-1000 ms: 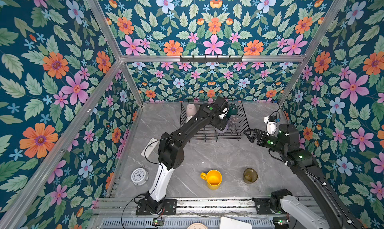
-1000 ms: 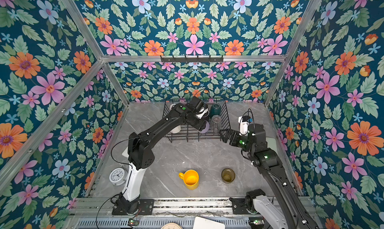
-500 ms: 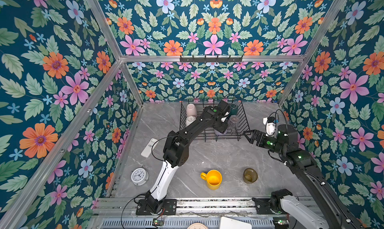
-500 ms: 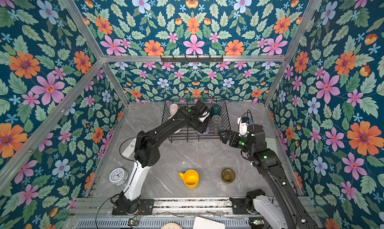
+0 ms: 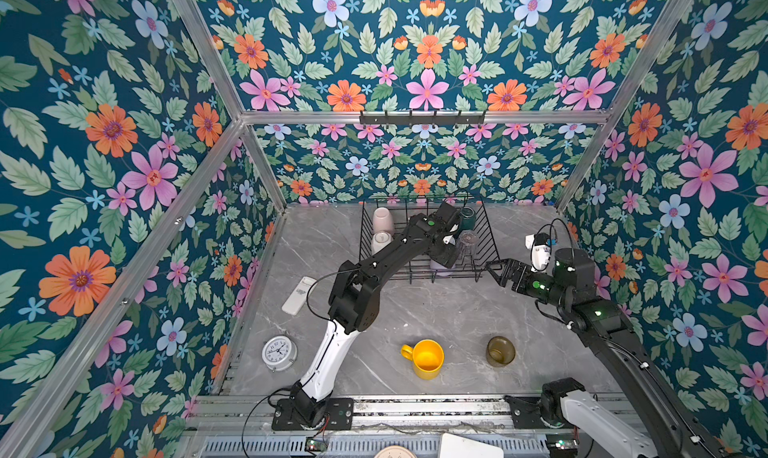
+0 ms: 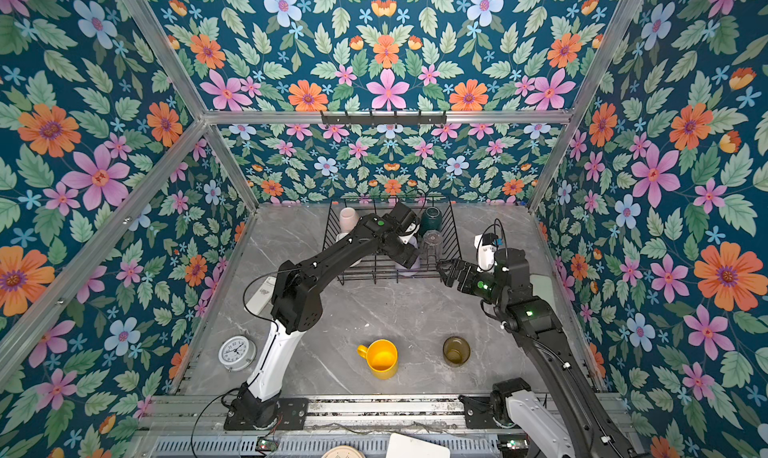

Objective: Load the cups into the dish rack
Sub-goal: 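Lower the lavender cup upside down into the rack with the left gripper, then open the left gripper and raise it while the right gripper moves toward the yellow mug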

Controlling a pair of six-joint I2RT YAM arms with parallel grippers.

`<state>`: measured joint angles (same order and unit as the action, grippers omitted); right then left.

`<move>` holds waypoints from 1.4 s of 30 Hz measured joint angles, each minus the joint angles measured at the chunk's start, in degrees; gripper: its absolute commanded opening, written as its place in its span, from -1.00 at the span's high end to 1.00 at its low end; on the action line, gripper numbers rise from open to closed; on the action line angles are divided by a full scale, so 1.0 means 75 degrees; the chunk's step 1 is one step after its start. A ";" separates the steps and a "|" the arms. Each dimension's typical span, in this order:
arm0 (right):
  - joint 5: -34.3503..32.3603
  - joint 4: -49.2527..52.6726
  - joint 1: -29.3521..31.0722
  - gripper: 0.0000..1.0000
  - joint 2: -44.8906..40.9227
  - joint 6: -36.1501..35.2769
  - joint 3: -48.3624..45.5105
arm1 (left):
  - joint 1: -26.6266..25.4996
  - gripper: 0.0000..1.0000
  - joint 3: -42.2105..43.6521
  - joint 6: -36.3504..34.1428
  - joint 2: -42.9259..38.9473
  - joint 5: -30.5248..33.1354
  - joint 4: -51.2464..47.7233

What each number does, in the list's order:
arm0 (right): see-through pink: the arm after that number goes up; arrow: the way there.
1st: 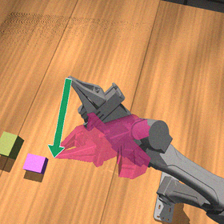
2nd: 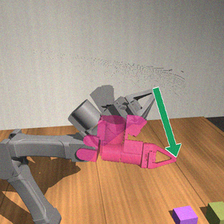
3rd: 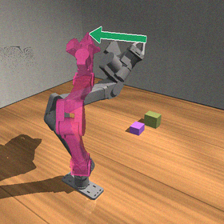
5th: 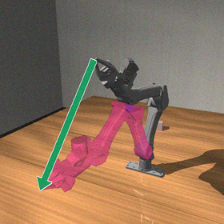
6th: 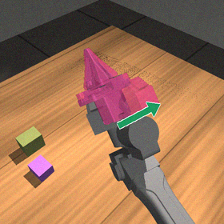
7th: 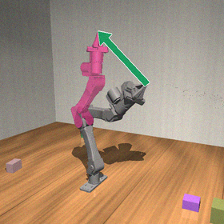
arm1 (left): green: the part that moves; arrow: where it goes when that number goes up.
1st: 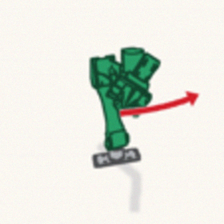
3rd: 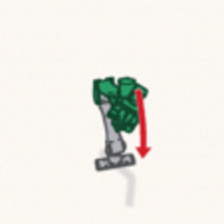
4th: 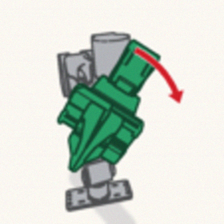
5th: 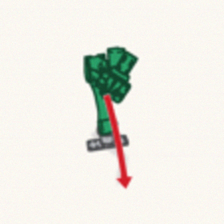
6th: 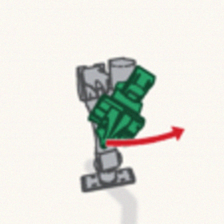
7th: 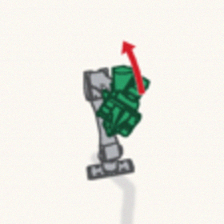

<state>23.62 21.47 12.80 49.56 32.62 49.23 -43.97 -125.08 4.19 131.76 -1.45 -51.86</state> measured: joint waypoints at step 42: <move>-0.2500 0.2559 0.4456 -0.41 0.2302 -0.0443 0.1215 | 0.2789 -0.99 0.8967 0.2197 -0.8746 0.1443 0.6251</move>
<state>4.86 40.66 46.22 66.83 29.30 58.35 -23.05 -57.82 20.67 66.17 9.37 -4.97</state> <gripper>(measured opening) 0.704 0.997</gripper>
